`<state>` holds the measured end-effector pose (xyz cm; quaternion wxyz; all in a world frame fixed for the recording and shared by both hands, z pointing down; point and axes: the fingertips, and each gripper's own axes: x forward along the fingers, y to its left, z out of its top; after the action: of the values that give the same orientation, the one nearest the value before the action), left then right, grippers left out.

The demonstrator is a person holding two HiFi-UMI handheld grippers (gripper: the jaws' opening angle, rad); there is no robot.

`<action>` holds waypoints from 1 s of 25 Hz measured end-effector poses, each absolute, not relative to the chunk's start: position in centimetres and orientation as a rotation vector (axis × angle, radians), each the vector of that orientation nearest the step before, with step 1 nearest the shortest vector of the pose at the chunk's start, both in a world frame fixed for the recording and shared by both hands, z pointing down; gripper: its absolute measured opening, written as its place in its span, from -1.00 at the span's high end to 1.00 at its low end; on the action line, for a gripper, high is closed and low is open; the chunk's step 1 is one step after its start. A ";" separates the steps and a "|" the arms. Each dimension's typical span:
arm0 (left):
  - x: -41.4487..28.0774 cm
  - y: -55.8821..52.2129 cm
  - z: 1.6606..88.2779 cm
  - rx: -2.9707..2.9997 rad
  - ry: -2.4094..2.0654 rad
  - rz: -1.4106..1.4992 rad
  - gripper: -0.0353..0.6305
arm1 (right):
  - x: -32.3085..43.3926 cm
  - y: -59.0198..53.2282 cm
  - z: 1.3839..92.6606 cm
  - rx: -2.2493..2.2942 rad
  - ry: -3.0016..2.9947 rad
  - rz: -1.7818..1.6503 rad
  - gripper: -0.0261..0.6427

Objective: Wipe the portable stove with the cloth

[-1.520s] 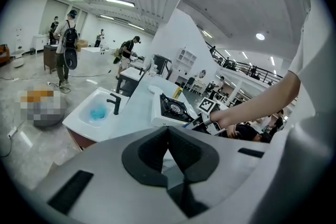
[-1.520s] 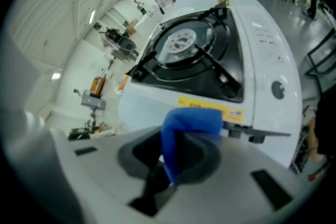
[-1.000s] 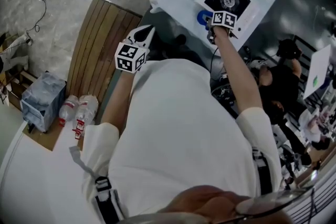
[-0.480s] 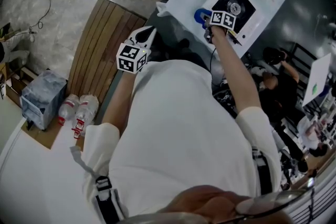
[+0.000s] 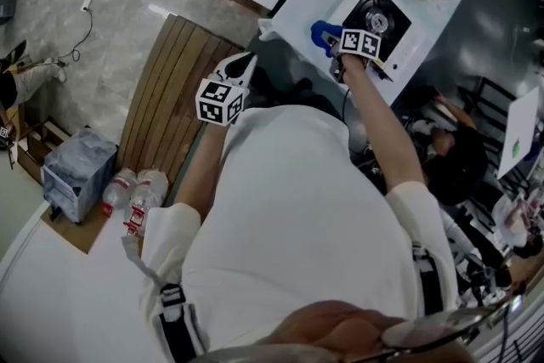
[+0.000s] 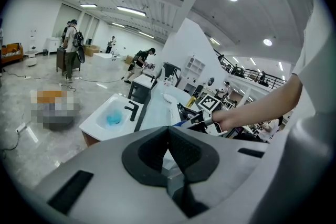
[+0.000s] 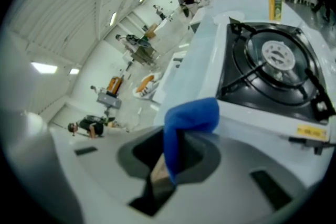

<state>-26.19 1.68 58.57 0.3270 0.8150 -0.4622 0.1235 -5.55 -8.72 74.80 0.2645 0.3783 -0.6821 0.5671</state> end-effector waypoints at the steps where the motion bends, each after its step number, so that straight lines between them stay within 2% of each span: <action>1: -25.9 1.9 58.5 2.133 -1.211 0.319 0.80 | -5.5 -8.2 74.2 1.015 -1.852 1.525 0.70; 9: -23.9 0.8 57.8 2.154 -1.201 0.301 0.80 | -4.3 -7.9 68.8 1.013 -1.992 1.410 0.70; 25: -18.8 -0.9 50.4 2.251 -1.112 0.284 0.80 | 4.9 -6.8 55.2 1.262 -2.211 1.028 0.70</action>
<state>-18.79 -0.92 50.39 0.3029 0.8490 -0.4194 0.1073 4.93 -6.84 55.17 0.1967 0.4505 -0.7897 0.3670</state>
